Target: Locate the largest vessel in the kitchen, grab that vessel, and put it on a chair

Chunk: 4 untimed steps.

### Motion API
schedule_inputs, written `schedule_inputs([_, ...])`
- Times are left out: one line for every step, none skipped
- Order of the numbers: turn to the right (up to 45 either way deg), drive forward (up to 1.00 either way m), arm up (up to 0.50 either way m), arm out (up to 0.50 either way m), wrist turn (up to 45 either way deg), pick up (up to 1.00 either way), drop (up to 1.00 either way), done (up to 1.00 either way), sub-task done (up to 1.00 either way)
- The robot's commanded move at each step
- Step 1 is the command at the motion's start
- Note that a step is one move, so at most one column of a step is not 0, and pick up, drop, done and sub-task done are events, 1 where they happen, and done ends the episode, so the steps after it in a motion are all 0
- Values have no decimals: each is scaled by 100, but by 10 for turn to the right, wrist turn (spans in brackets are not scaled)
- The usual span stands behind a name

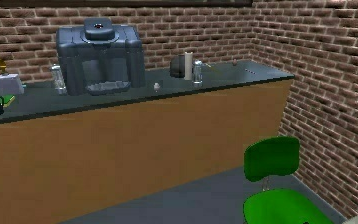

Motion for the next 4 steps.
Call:
schedule_inputs([0, 0, 0, 0, 0, 100, 0, 0, 0])
schedule_inputs([0, 0, 10, 0, 0, 0, 0, 0, 0])
schedule_inputs([0, 0, 18, 0, 0, 0, 0, 0, 0])
schedule_inputs([0, 0, 0, 0, -450, 0, 0, 0, 0])
